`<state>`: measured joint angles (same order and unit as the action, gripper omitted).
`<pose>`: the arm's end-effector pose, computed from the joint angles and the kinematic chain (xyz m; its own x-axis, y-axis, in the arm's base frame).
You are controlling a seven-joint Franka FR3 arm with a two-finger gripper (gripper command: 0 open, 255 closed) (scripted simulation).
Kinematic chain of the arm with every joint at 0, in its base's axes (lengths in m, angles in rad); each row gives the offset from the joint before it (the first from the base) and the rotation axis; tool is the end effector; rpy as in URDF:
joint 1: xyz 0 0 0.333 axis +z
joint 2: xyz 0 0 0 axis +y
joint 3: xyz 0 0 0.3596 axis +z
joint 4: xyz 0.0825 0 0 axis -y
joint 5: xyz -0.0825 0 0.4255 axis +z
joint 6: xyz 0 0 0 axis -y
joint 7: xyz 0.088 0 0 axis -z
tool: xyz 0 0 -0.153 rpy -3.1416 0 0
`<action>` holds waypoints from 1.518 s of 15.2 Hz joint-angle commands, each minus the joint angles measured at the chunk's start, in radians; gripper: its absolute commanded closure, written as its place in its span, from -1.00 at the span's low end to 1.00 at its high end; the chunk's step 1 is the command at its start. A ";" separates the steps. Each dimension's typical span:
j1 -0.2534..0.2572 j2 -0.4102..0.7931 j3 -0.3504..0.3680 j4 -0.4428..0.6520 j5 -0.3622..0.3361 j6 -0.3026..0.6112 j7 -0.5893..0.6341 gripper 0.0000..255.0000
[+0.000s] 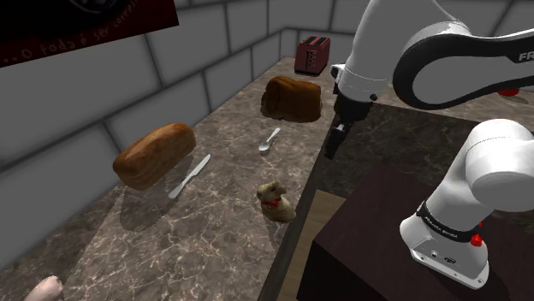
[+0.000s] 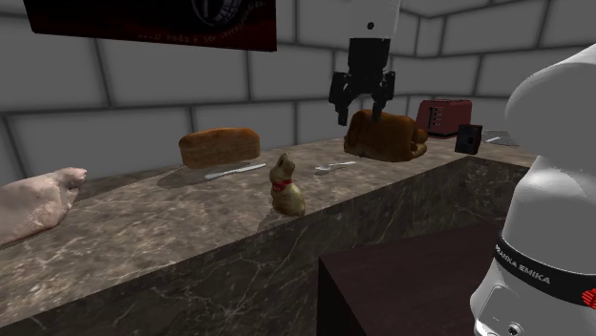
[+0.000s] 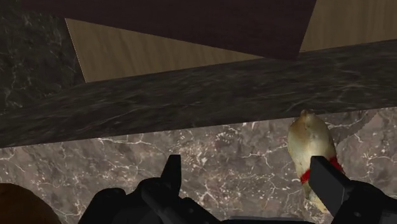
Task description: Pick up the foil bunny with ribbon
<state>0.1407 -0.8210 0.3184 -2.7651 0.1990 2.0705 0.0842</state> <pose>0.2948 0.1500 0.4064 0.9725 0.2025 0.1146 0.1995 -0.9792 0.0378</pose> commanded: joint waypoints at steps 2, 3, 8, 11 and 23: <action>0.020 0.063 0.084 -0.037 0.033 0.143 0.069 -1.00; 0.023 0.090 0.115 -0.044 0.041 0.191 0.093 -1.00; -0.010 0.262 0.289 -0.051 0.038 0.438 0.235 -1.00; -0.094 0.386 0.430 -0.030 -0.029 0.582 0.358 -1.00; -0.676 0.623 0.997 0.012 -0.444 0.838 0.759 -1.00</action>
<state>-0.4938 -0.2052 1.2753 -2.7536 -0.2217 2.8987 0.8208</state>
